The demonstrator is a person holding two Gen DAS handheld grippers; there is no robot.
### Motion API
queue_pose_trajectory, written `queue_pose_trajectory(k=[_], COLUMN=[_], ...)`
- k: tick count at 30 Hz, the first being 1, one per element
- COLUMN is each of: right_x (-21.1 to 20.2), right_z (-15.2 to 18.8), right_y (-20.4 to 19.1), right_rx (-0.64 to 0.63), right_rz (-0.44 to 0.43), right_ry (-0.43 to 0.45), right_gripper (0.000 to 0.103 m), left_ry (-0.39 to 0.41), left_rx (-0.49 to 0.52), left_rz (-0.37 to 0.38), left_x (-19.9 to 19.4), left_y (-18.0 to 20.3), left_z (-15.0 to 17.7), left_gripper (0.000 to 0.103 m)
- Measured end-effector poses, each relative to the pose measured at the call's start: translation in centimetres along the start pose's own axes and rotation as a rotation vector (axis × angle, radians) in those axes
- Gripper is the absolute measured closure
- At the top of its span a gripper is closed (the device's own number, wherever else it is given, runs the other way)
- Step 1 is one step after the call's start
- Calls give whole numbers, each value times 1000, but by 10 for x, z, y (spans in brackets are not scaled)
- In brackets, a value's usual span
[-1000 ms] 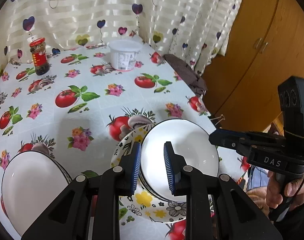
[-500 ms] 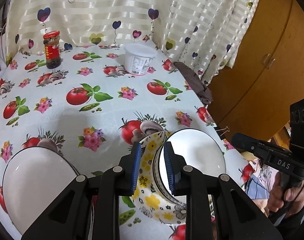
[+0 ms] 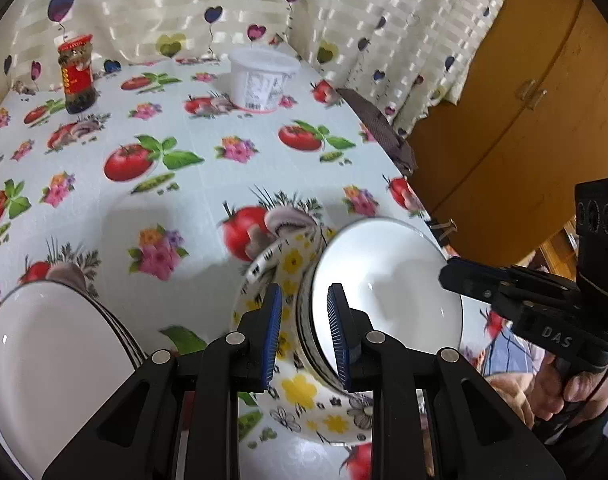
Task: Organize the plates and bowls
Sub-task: 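Settle the bowl on the stack and open the left tool, then grasp the floral plate rim under the bowls with the left tool while the right tool grips it too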
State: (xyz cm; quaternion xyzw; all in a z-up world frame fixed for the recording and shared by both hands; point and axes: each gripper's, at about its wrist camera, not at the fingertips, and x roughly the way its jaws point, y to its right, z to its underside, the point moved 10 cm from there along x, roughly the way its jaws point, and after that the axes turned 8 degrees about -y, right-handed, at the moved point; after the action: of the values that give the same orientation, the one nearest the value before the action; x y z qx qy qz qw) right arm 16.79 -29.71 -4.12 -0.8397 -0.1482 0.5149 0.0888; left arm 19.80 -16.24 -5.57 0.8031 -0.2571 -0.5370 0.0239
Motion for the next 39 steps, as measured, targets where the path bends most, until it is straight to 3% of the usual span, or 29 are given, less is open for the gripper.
queue_pose_trajectory(k=[7,20,34,39], right_x=[13,6,12,13], right_z=[14,1,3,-1], right_y=[2,-3,2,1], right_rx=[23,21,51,49], right_rz=[48,61,25,35], right_ry=[-50,-102,-86,-110], right_gripper=[92,92,92,93], left_ry=[-42,-119,-89,-126], left_rx=[-18,-54,-37,-49], left_rz=[22,27,33,55], left_x=[8,9,7,7], left_y=[2,1,1,0], left_z=[13,13,13,13], left_gripper=[79,79,79,79])
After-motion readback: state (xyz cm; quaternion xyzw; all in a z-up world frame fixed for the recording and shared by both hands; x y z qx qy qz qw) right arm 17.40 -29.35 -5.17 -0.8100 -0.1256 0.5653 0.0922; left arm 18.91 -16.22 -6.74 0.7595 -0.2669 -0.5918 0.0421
